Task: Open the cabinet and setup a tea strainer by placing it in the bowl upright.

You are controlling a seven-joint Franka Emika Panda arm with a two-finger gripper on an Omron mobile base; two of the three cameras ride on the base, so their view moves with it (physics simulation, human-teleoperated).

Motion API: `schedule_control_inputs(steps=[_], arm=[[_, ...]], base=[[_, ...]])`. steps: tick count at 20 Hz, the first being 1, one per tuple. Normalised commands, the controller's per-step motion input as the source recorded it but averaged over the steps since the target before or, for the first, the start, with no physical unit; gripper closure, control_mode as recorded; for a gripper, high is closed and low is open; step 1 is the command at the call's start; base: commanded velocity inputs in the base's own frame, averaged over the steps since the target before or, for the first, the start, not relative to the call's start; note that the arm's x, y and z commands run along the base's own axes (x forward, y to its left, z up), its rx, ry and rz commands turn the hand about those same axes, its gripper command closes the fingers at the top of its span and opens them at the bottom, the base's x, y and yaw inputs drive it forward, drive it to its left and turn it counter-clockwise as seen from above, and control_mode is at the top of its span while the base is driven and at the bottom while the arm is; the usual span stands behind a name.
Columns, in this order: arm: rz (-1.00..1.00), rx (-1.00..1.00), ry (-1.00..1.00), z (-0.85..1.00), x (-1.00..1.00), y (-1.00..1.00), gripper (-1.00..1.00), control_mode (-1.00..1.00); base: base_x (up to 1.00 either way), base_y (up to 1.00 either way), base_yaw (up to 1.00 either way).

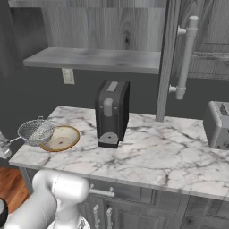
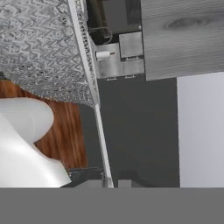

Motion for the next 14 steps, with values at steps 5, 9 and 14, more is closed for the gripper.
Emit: schedule_control_inputs(steps=[5,9,14], arm=[[-0.02,0.0,-0.1,-0.03,0.1,0.46,1.0,-1.0],[-0.02,0.0,-0.13,-0.13,0.4,0.16,1.0,-1.0],[-0.13,0.0,0.0,-0.38,0.49,-0.14,1.0,-1.0]], base=[[0.0,0.0,0.0],[0.0,0.0,0.0],[0.0,0.0,0.0]])
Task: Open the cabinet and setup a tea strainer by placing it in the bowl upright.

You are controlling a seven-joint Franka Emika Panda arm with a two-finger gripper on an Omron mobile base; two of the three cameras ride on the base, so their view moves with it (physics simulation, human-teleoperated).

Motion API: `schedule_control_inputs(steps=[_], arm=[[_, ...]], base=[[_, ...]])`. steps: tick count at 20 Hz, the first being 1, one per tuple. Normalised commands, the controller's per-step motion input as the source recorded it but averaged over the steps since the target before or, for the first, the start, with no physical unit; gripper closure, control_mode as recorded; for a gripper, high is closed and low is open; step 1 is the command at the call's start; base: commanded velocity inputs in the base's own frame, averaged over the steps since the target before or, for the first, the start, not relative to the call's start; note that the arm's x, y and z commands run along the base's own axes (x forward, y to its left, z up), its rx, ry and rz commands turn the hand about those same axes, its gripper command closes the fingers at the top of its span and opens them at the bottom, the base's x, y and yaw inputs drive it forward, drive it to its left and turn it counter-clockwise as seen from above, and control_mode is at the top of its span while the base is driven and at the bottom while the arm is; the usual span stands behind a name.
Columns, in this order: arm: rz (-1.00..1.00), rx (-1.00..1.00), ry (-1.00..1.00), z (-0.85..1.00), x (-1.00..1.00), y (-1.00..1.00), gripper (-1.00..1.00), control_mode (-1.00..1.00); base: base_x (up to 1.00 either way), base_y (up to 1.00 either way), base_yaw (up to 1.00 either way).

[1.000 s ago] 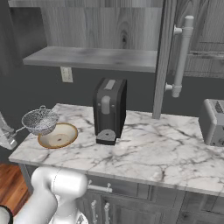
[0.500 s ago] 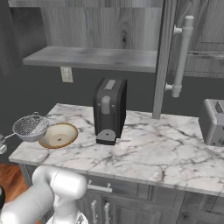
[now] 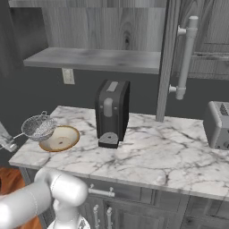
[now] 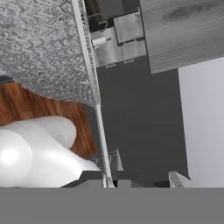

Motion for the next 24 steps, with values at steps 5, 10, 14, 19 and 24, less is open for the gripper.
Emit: schedule_control_inputs(steps=[5,10,14,19,24], arm=[[-0.15,0.0,0.03,-0.41,0.42,-0.03,1.0,-1.0],[-0.09,0.0,0.01,-0.25,0.3,0.01,1.0,-1.0],[-0.02,0.0,0.0,-0.12,0.35,0.18,1.0,-1.0],[0.0,0.01,0.03,-0.2,0.32,0.18,1.0,-1.0],[0.0,0.0,0.1,-0.42,0.35,0.0,1.0,-1.0]], base=[[0.0,0.0,0.0],[0.0,0.0,0.0],[0.0,0.0,0.0],[0.0,0.0,0.0],[0.0,0.0,0.0]])
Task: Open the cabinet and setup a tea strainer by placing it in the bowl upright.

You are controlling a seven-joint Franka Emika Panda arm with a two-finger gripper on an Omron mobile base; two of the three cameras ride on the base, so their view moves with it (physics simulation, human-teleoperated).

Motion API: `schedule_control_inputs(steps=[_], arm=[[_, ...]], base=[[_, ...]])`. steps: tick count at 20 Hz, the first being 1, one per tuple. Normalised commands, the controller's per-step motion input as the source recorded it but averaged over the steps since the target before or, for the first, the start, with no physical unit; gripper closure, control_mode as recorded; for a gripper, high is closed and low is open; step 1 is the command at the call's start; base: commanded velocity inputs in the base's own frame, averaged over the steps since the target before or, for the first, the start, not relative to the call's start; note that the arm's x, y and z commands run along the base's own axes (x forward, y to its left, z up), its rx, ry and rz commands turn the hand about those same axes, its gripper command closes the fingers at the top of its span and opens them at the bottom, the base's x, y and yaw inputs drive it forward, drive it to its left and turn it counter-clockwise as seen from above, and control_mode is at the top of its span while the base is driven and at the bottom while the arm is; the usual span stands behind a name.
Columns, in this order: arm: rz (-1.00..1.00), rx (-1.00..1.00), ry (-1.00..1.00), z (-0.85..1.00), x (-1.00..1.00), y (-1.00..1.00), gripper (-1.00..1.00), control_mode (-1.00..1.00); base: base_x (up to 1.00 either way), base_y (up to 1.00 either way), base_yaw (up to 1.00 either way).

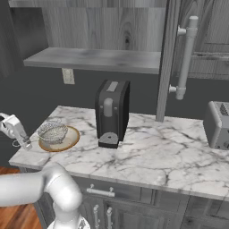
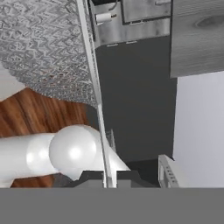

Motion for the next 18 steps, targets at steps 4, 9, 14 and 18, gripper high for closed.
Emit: schedule_control_inputs(steps=[4,9,14,18], arm=[[0.0,0.0,0.11,-0.45,0.34,0.0,1.0,-1.0],[0.0,0.0,0.06,-0.37,0.36,0.0,1.0,-1.0],[0.0,0.0,0.06,-0.25,0.43,0.0,1.0,-1.0],[0.0,0.0,0.07,-0.17,0.45,0.0,1.0,-1.0]], base=[[0.0,0.0,0.0],[0.0,0.0,0.0],[0.0,0.0,0.0],[0.0,0.0,0.0]])
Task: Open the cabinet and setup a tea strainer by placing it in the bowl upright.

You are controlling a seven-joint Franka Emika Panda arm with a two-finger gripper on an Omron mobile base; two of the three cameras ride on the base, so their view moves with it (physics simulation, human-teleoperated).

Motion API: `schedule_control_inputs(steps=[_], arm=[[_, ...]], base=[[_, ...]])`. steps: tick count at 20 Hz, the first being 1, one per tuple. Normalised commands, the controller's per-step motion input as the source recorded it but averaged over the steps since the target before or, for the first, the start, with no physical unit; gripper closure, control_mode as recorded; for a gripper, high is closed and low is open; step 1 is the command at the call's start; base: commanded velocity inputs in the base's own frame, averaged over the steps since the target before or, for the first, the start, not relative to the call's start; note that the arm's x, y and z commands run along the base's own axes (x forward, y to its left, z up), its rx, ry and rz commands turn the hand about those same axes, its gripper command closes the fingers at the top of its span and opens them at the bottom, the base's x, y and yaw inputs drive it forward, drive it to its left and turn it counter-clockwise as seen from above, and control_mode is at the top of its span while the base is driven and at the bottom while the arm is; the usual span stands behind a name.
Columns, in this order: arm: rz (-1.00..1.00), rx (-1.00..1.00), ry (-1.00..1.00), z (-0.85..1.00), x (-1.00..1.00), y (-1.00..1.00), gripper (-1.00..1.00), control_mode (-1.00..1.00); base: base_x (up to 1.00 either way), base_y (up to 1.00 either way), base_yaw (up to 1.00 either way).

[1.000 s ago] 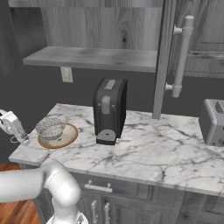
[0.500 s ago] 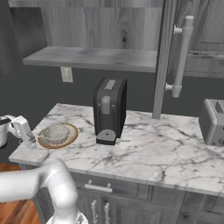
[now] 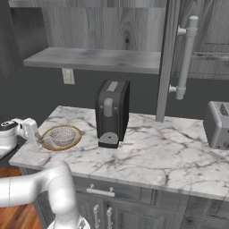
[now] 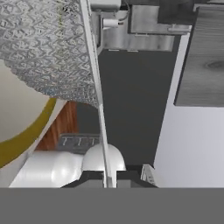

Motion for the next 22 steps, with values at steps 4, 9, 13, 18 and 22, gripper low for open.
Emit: schedule_control_inputs(steps=[4,9,13,18,22], arm=[[0.0,0.0,0.04,-0.17,0.49,0.0,1.0,-1.0],[0.0,0.0,0.0,-0.22,0.25,0.08,1.0,-1.0],[0.0,0.0,0.0,-0.18,0.18,0.13,1.0,-1.0],[0.0,0.01,0.0,-0.1,0.08,0.04,1.0,-1.0],[0.0,0.0,0.0,-0.08,0.0,0.0,1.0,-1.0]], base=[[0.0,0.0,0.0],[0.0,0.0,0.0],[0.0,0.0,0.0],[0.0,0.0,0.0],[0.0,0.0,0.0]])
